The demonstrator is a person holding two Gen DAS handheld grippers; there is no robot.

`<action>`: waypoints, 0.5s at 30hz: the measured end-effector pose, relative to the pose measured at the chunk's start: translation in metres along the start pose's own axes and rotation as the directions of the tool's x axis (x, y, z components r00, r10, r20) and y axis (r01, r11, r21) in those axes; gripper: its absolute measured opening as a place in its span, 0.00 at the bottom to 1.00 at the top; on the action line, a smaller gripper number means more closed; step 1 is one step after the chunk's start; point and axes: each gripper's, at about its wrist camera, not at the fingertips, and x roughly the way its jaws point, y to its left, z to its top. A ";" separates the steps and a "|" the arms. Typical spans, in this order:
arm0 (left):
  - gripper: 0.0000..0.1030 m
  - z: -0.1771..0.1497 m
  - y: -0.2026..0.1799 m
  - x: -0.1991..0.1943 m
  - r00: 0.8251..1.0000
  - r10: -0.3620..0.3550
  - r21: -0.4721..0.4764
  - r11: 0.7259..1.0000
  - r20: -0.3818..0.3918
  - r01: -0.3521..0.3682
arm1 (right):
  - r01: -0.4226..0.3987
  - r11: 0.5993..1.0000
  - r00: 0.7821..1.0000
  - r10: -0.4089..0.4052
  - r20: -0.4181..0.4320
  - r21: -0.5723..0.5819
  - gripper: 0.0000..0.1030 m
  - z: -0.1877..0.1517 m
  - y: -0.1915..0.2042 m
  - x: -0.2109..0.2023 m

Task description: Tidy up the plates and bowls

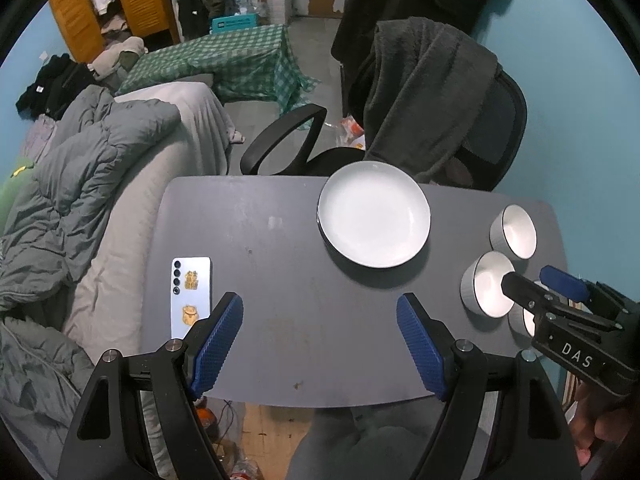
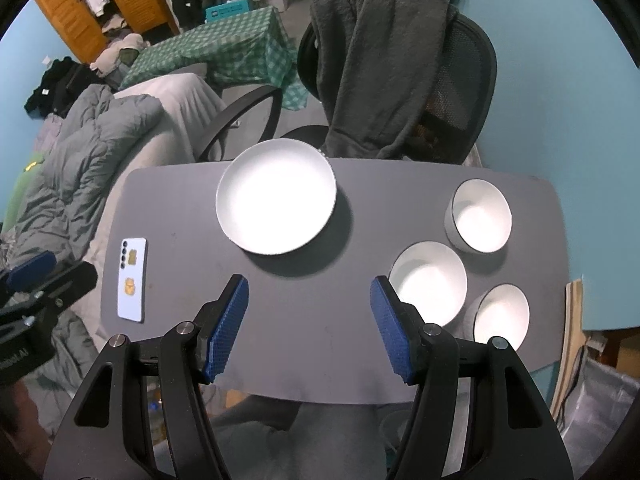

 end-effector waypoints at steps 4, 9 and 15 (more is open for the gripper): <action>0.78 -0.007 -0.003 0.001 1.000 -0.003 0.010 1.000 -0.013 0.003 | 0.000 1.000 1.000 0.000 0.000 0.002 0.61 -0.004 0.001 -0.001; 0.78 -0.012 -0.005 0.001 1.000 -0.007 0.022 1.000 -0.023 0.007 | 0.000 1.000 1.000 0.000 0.000 0.013 0.61 -0.007 -0.001 -0.002; 0.78 -0.013 -0.011 -0.002 1.000 -0.013 0.055 0.998 -0.019 0.014 | 0.008 0.999 1.000 -0.009 0.004 0.041 0.61 -0.014 -0.007 -0.006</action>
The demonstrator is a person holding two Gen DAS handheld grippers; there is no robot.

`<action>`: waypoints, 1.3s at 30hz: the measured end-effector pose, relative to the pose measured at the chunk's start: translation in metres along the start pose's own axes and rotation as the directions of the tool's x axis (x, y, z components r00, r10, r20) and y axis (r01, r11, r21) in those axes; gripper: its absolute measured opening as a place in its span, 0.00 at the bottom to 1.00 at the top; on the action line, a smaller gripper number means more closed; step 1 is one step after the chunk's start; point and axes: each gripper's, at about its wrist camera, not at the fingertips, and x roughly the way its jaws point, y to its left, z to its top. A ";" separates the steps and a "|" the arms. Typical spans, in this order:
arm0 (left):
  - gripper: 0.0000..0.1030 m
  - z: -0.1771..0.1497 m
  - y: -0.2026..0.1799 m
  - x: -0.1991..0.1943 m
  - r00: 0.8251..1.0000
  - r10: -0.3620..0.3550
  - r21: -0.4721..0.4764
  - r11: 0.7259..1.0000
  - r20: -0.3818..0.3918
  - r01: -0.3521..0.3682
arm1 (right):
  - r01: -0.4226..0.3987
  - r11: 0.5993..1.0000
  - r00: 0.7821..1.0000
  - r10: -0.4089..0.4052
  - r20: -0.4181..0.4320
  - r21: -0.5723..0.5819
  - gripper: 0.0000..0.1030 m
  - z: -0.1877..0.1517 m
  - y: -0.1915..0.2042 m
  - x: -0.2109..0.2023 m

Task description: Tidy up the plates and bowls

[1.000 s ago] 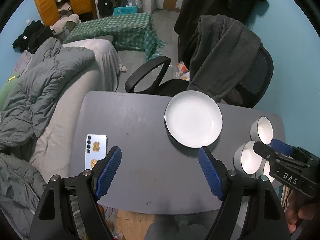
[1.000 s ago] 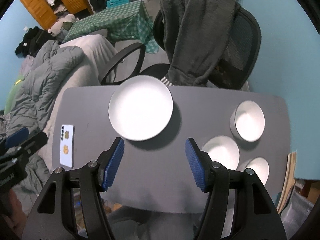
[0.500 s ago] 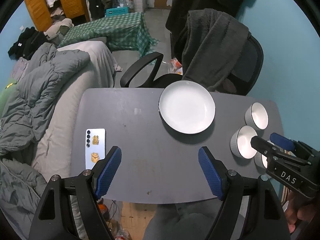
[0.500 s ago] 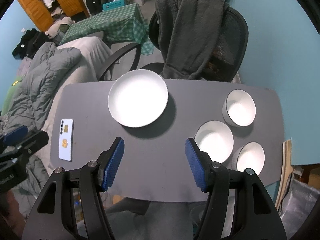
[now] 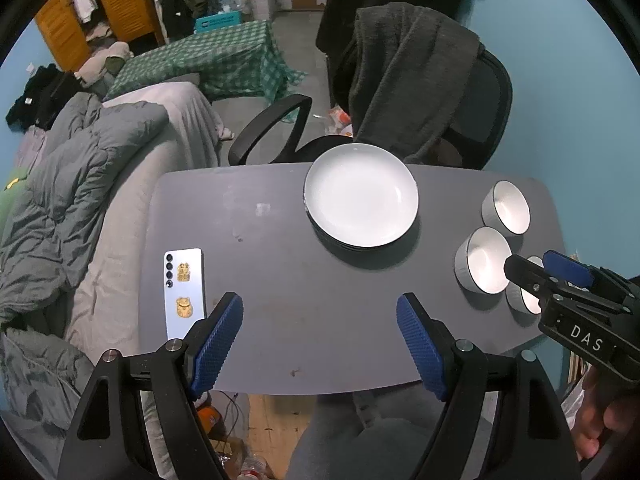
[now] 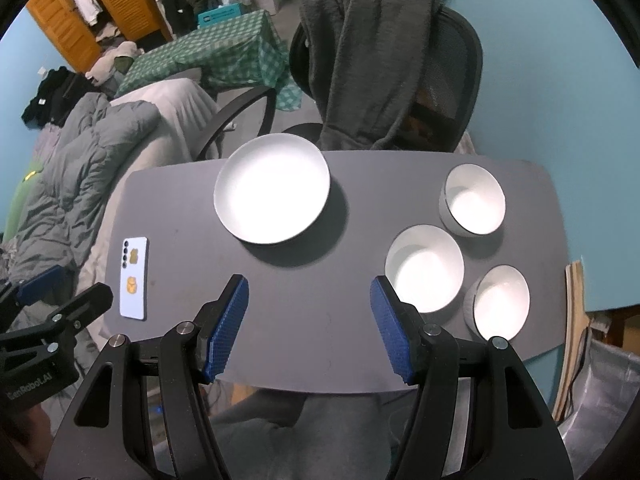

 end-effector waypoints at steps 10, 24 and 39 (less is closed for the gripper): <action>0.78 -0.001 -0.021 -0.003 1.000 -0.019 0.075 0.997 -0.004 0.019 | 0.022 0.997 1.000 -0.023 0.013 0.069 0.61 -0.012 -0.018 -0.010; 0.78 0.011 -0.081 0.007 0.999 -0.043 0.201 0.978 -0.032 0.049 | 0.058 0.979 0.998 -0.062 0.014 0.195 0.61 -0.027 -0.074 -0.019; 0.78 0.030 -0.159 0.063 0.991 -0.046 0.252 0.965 -0.124 0.076 | 0.069 0.965 0.998 -0.067 -0.019 0.252 0.61 -0.022 -0.184 -0.004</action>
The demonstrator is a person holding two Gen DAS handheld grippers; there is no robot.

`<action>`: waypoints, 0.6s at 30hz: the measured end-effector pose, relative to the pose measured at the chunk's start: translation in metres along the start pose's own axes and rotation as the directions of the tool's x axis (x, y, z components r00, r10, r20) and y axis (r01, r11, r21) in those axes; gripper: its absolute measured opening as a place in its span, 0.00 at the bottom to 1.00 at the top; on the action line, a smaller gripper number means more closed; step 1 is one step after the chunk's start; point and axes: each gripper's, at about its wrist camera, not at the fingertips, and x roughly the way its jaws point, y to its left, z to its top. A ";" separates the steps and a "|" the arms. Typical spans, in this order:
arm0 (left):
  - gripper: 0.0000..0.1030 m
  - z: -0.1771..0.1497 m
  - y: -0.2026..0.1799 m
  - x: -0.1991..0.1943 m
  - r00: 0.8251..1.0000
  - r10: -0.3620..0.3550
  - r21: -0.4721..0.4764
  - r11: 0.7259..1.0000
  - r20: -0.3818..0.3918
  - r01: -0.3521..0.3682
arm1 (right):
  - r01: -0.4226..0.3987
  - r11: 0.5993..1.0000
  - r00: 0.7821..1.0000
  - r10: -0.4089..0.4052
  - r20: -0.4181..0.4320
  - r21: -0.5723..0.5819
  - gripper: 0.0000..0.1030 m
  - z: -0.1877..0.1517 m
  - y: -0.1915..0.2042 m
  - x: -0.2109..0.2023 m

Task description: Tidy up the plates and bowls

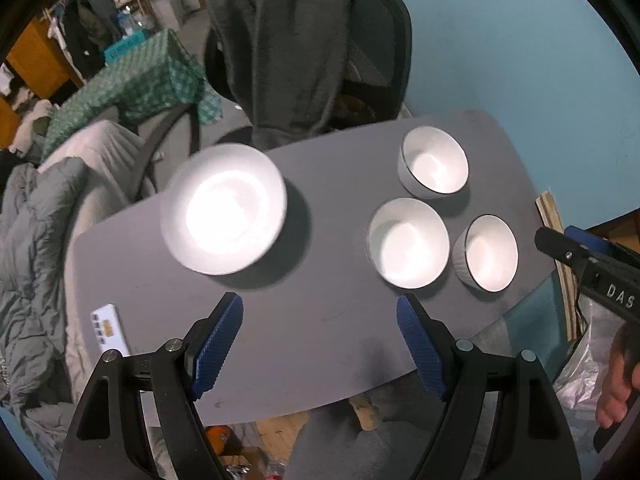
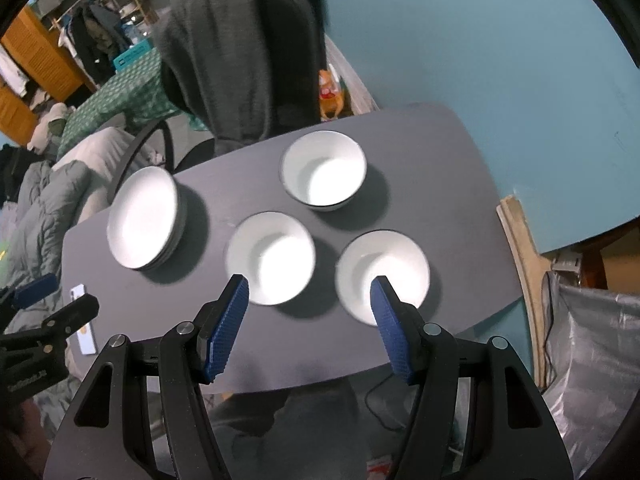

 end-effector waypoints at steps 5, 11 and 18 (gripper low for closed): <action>0.78 0.009 -0.004 0.033 0.997 -0.050 -0.081 0.996 -0.059 0.045 | -0.053 0.998 0.998 0.052 -0.036 -0.027 0.61 0.014 -0.023 0.024; 0.78 0.017 -0.002 0.067 0.994 -0.065 -0.173 0.984 -0.086 0.049 | -0.142 0.987 0.986 0.135 -0.097 -0.075 0.61 0.030 -0.031 0.065; 0.78 0.019 0.001 0.103 0.993 -0.056 -0.242 0.970 -0.108 0.029 | -0.219 0.966 0.964 0.192 -0.186 -0.138 0.61 0.036 -0.023 0.115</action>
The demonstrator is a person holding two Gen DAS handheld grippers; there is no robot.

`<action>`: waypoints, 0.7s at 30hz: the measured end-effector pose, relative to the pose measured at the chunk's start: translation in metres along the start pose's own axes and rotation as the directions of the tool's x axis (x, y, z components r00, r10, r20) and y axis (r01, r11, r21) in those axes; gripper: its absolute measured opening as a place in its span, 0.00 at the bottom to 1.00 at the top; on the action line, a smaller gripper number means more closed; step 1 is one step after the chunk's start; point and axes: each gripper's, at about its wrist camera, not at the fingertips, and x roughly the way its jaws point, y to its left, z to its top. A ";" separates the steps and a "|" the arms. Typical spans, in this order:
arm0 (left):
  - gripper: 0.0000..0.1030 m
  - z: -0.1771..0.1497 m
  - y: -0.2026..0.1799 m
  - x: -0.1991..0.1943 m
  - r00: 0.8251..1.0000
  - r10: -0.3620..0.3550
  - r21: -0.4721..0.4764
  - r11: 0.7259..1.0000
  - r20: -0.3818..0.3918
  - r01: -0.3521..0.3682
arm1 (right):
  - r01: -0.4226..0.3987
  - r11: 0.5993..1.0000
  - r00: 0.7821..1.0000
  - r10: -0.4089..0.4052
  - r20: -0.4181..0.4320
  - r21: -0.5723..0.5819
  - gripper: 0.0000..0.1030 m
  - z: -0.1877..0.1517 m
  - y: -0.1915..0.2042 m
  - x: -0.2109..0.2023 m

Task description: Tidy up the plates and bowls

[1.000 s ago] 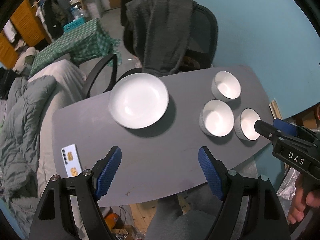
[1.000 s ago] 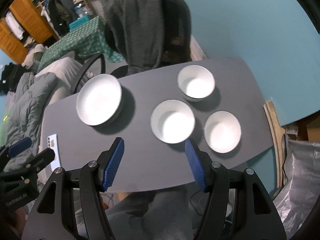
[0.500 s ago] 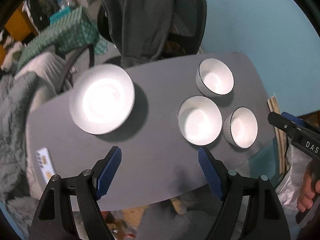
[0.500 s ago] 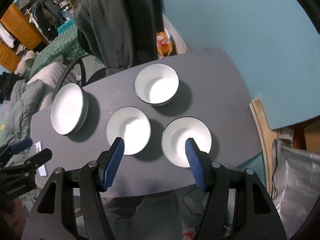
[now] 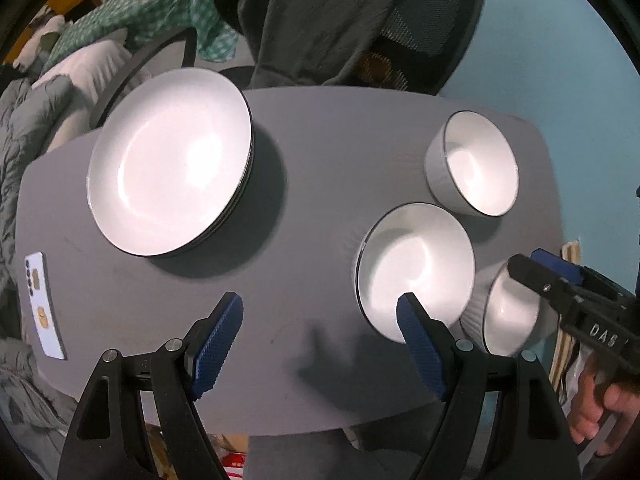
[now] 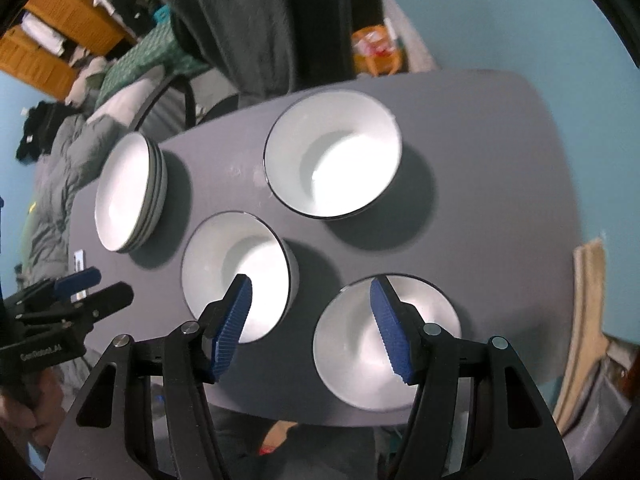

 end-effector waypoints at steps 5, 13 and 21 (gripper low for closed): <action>0.78 0.001 0.000 0.027 1.000 0.000 -0.041 0.999 -0.024 -0.001 | -0.005 0.997 0.999 0.001 -0.047 -0.074 0.61 0.007 0.005 0.028; 0.78 -0.003 0.000 0.051 0.999 0.023 -0.063 0.998 -0.043 -0.025 | -0.017 0.987 0.992 -0.002 -0.124 -0.158 0.51 0.011 0.011 0.056; 0.69 -0.007 0.003 0.069 0.998 0.019 -0.085 0.996 -0.065 -0.025 | -0.007 0.979 0.989 -0.023 -0.146 -0.203 0.37 0.010 0.016 0.069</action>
